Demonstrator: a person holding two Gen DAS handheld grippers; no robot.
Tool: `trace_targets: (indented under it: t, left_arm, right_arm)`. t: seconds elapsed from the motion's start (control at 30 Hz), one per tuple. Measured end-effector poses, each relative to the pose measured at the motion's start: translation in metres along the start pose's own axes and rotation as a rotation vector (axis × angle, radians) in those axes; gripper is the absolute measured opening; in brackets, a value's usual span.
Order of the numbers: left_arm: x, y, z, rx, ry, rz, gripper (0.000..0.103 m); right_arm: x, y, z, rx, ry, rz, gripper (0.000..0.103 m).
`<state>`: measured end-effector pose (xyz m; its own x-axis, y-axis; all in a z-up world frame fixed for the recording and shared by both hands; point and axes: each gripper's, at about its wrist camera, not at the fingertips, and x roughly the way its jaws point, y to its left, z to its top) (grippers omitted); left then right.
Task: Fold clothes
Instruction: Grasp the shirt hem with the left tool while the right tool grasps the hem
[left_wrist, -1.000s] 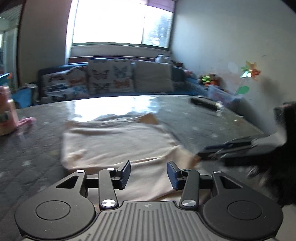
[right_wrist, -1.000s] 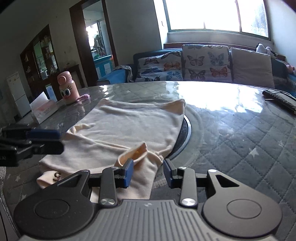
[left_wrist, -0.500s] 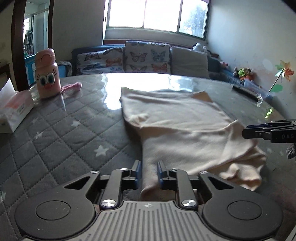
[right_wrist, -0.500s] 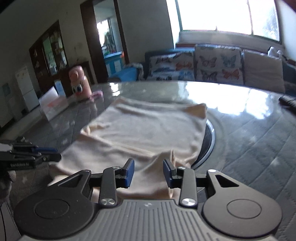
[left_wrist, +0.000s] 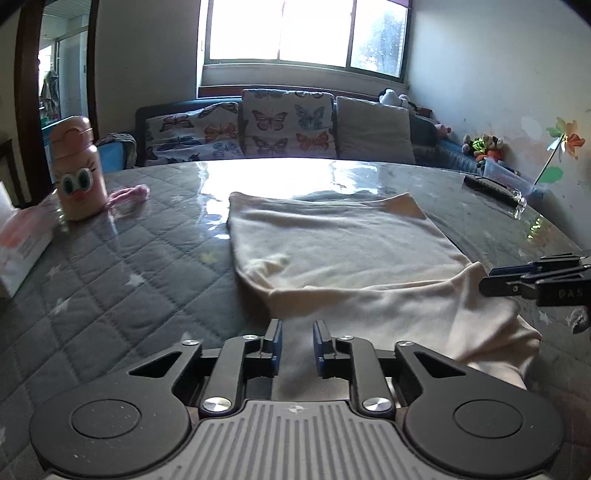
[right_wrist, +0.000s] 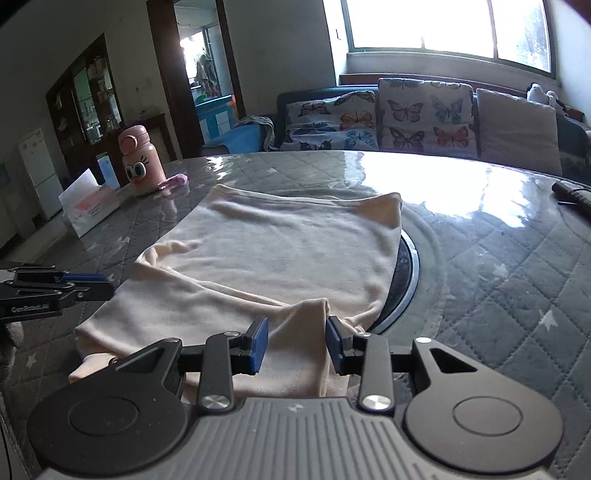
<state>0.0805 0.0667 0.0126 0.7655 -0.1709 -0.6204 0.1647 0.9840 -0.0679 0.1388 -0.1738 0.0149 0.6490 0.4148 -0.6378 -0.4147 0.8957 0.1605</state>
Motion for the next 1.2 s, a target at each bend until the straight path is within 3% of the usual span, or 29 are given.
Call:
trace_targets:
  t: [0.1,0.23,0.3,0.37,0.5,0.63,0.7,0.77,0.8,1.0,1.2]
  left_arm:
    - [0.012,-0.001,0.004,-0.007,0.015,0.003,0.023]
    - [0.021,0.001,0.006,-0.017,0.022,0.003,0.022]
    - [0.022,0.002,0.006,-0.018,0.018,0.009,0.018]
    - [0.023,0.003,0.005,-0.015,0.012,0.022,0.006]
    - [0.019,0.007,0.005,-0.03,-0.003,0.023,0.004]
    - [0.013,0.006,0.008,-0.027,-0.017,0.029,0.007]
    - [0.013,0.004,0.009,-0.014,-0.023,0.026,0.015]
    - [0.013,0.0,0.01,0.016,-0.035,0.027,0.033]
    - [0.012,-0.002,0.011,0.032,-0.042,0.03,0.035]
    - [0.019,-0.011,0.016,0.139,-0.058,0.005,0.037]
    - [0.033,-0.016,0.016,0.274,-0.023,-0.019,0.034]
  right_arm:
    - [0.005,-0.001,0.0,0.005,0.005,0.006,0.03]
    - [0.007,-0.003,0.001,0.015,0.007,0.009,0.014]
    - [0.006,-0.002,0.002,0.02,0.005,0.015,0.011]
    - [0.005,-0.001,0.003,0.02,-0.001,0.016,0.009]
    - [0.002,0.002,0.005,0.017,-0.013,0.017,0.006]
    - [0.003,0.003,0.006,0.015,-0.004,0.012,0.006]
    - [0.004,0.002,0.006,0.02,0.0,0.011,0.008]
    - [0.004,0.002,0.006,0.021,0.002,0.009,0.009]
    - [0.004,0.001,0.006,0.023,0.002,0.009,0.01]
    - [0.005,-0.001,0.005,0.019,0.008,0.019,0.01]
    - [0.005,-0.002,0.005,0.016,0.014,0.03,0.01]
